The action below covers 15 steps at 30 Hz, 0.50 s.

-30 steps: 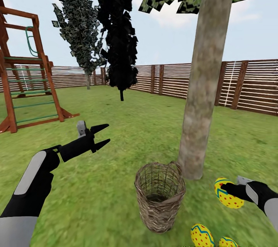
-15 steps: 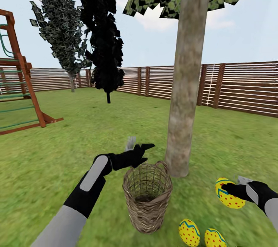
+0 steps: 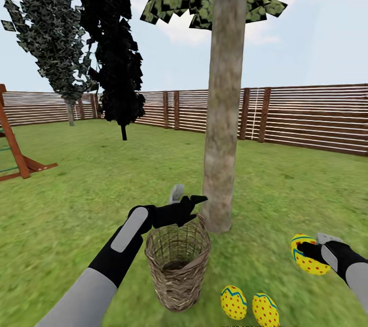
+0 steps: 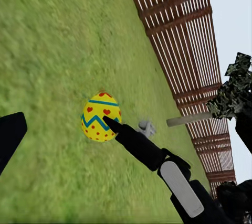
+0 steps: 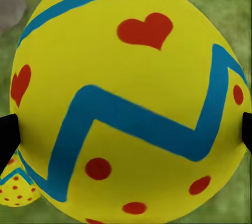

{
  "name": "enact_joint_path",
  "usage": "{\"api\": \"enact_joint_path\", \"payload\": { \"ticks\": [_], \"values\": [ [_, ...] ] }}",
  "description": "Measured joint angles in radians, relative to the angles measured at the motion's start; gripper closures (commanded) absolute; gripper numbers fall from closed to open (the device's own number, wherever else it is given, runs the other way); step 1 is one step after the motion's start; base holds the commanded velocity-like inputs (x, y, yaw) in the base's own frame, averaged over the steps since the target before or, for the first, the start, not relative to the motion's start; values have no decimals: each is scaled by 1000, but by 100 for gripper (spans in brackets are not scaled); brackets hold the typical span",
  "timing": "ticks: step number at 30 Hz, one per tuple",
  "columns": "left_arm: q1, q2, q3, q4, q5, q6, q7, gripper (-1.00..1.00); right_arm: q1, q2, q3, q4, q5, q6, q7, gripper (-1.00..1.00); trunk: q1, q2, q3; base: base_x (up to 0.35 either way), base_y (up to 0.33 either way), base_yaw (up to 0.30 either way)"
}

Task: Take the three Easter eggs out of the wicker basket on the lawn in the garden, then place them on the lawn next to a single tree (choose any tree) so that all three eggs are next to the same tree and none are left in the basket.

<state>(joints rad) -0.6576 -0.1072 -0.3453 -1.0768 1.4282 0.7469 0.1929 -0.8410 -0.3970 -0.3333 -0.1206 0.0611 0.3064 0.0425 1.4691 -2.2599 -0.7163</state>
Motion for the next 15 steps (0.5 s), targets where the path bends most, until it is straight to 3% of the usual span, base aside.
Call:
{"api": "enact_joint_path", "payload": {
  "ticks": [4,11,15],
  "values": [
    [0,0,-1,0,-1,0,1,-100,1,48,1,42,1,-124,-118,100,0,0,1,0,0,-170],
    [0,0,-1,0,0,0,1,-100,16,89,2,52,10,-146,-132,100,0,0,1,0,0,-3],
    [0,1,-1,-2,0,0,0,-100,23,96,3,51,12,-158,-143,100,0,0,1,0,0,0]
  ]
}}
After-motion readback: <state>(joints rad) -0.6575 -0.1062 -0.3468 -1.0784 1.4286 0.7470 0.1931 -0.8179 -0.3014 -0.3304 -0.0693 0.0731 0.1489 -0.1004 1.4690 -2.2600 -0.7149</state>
